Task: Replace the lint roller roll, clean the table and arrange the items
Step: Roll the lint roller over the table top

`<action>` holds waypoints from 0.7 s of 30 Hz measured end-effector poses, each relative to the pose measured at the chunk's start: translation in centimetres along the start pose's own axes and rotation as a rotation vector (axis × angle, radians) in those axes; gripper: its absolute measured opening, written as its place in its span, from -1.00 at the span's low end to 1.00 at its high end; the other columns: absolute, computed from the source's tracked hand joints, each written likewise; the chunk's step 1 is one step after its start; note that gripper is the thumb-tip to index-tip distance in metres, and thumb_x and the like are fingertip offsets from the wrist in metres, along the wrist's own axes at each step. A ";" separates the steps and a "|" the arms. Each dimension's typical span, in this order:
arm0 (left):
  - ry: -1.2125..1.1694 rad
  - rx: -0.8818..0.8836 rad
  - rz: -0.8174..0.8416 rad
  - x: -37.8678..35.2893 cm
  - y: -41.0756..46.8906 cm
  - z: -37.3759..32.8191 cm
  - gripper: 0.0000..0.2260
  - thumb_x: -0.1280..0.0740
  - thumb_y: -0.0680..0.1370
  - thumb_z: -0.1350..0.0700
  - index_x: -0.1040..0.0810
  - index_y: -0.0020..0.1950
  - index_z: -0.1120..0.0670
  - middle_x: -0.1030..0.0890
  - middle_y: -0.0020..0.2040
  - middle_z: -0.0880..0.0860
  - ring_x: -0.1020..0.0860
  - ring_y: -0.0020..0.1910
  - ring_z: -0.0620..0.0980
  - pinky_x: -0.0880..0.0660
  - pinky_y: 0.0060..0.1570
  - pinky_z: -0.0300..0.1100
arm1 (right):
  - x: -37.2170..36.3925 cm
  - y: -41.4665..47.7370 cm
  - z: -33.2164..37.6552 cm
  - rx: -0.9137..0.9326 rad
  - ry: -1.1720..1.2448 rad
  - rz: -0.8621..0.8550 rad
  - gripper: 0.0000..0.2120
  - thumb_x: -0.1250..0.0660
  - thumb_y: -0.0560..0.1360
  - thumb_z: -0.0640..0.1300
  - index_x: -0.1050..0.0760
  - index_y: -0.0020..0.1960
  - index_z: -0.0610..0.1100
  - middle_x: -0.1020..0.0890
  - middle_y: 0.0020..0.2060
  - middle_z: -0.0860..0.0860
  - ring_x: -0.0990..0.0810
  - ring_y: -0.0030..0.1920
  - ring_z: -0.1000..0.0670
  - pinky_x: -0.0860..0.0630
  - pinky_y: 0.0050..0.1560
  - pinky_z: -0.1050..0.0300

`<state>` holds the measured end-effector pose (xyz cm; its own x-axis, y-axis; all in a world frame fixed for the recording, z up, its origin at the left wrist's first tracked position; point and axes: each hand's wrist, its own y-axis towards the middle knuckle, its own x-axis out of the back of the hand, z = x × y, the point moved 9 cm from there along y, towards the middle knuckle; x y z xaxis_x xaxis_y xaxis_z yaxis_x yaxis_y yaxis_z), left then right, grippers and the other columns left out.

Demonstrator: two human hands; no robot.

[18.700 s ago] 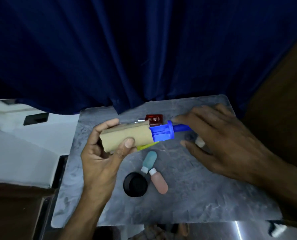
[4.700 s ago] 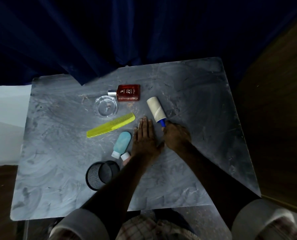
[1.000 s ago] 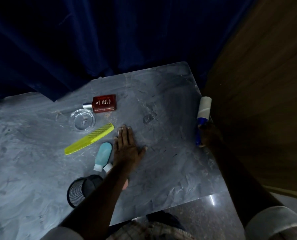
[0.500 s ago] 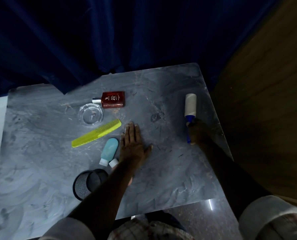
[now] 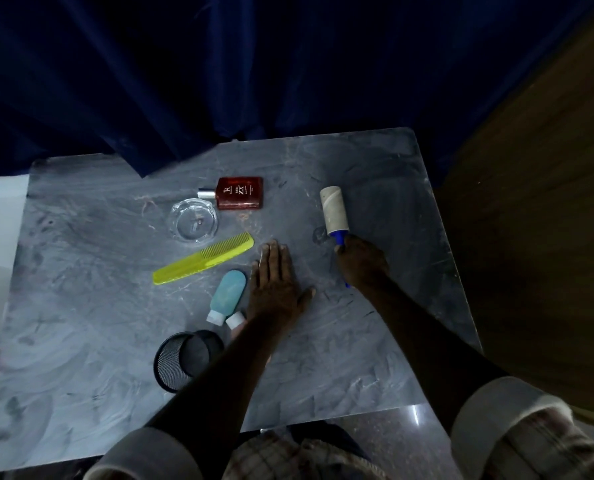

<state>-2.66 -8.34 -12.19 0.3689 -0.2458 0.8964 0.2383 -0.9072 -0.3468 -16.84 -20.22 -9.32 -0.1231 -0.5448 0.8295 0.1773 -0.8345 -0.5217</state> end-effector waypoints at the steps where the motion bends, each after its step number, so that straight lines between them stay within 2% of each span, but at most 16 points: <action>1: -0.004 0.000 0.002 0.0 0.0 0.0 -0.06 -0.19 0.66 -0.34 0.21 0.75 0.17 0.19 0.77 0.20 0.17 0.76 0.21 0.15 0.72 0.15 | -0.1 0.0 0.1 -0.019 -0.020 0.002 -0.64 -0.06 0.72 -0.10 -0.45 0.38 -0.24 -0.54 0.36 -0.23 -0.51 0.38 -0.24 -0.40 0.37 -0.11; 8: -0.017 0.005 0.008 0.1 -0.1 0.0 -0.06 -0.20 0.66 -0.33 0.22 0.75 0.17 0.20 0.77 0.20 0.18 0.76 0.22 0.14 0.73 0.17 | 0.2 -0.1 0.6 -0.041 -0.051 -0.056 -0.61 -0.10 0.70 0.01 -0.47 0.38 -0.18 -0.58 0.33 -0.19 -0.55 0.35 -0.21 -0.46 0.35 -0.07; 13: -0.018 0.006 0.011 0.3 -0.2 -0.1 -0.06 -0.20 0.66 -0.33 0.23 0.75 0.16 0.20 0.77 0.19 0.19 0.76 0.21 0.15 0.73 0.15 | -0.3 0.2 0.9 -0.059 -0.003 -0.033 -0.63 -0.15 0.66 0.06 -0.51 0.33 -0.12 -0.61 0.30 -0.17 -0.59 0.32 -0.22 -0.50 0.28 -0.03; 17: -0.031 0.010 0.013 0.4 -0.2 -0.2 -0.07 -0.21 0.66 -0.33 0.21 0.75 0.15 0.20 0.77 0.19 0.18 0.76 0.20 0.15 0.73 0.14 | -0.2 0.2 0.8 -0.070 0.030 -0.011 -0.62 -0.16 0.65 0.08 -0.51 0.31 -0.12 -0.60 0.29 -0.18 -0.59 0.31 -0.22 -0.49 0.27 -0.04; 21: -0.016 0.004 0.017 0.6 -0.3 -0.3 -0.07 -0.20 0.67 -0.33 0.21 0.75 0.16 0.19 0.77 0.20 0.18 0.76 0.21 0.16 0.73 0.15 | 0.0 -0.2 0.9 -0.062 0.005 0.017 -0.61 -0.15 0.67 0.02 -0.46 0.36 -0.20 -0.56 0.34 -0.20 -0.55 0.36 -0.23 -0.48 0.33 -0.09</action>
<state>-2.77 -8.26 -11.52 0.3870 -0.2561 0.8858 0.2353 -0.9014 -0.3634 -16.04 -20.02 -9.02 -0.1252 -0.5596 0.8193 0.1187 -0.8283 -0.5476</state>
